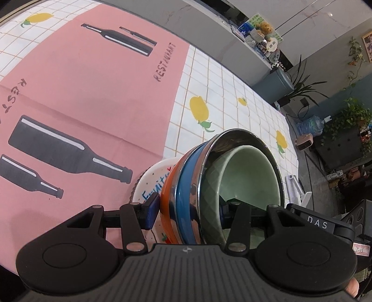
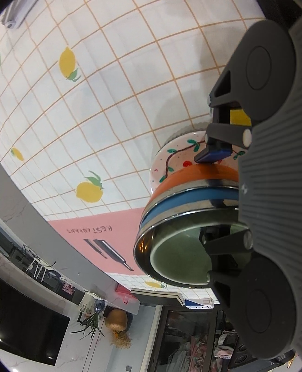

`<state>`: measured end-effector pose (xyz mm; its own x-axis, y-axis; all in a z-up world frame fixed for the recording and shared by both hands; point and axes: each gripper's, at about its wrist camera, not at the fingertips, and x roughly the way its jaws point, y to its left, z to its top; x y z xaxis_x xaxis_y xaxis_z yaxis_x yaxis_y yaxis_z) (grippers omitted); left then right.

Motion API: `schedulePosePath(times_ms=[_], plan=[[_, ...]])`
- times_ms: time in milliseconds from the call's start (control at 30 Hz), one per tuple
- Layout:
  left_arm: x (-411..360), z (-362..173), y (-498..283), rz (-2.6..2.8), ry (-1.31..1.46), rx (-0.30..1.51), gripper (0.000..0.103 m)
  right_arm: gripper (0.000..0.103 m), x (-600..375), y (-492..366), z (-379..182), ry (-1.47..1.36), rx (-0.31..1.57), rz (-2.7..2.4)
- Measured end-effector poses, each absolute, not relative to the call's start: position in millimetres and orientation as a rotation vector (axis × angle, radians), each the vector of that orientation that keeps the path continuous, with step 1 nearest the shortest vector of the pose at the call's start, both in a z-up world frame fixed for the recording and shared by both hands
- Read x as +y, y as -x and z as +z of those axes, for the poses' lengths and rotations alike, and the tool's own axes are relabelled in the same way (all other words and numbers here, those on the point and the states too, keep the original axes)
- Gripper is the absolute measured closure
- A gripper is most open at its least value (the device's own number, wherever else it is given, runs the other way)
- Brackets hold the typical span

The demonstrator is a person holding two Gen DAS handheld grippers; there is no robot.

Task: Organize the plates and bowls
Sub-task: 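Lift the bowl stack with both grippers and carry it over the Fruity plate, then lower the bowl stack onto the Fruity plate and open both grippers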

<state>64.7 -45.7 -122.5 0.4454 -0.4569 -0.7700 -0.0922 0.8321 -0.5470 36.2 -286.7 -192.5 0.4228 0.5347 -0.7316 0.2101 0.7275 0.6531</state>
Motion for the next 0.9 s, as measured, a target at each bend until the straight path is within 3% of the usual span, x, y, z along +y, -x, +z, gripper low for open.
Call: schedulePosePath(times_ms=[733, 900], plan=[[-45.9, -125.9, -69.0, -0.253, 0.562, 1.143, 0.049, 0.052, -285.0, -36.0, -192.7, -0.739, 1.14, 0.221], [-46.9, -122.1, -68.5, -0.238, 0.535, 1.13, 0.044, 0.043, -282.8, -37.6, -186.2, -0.683, 1.133, 0.209]])
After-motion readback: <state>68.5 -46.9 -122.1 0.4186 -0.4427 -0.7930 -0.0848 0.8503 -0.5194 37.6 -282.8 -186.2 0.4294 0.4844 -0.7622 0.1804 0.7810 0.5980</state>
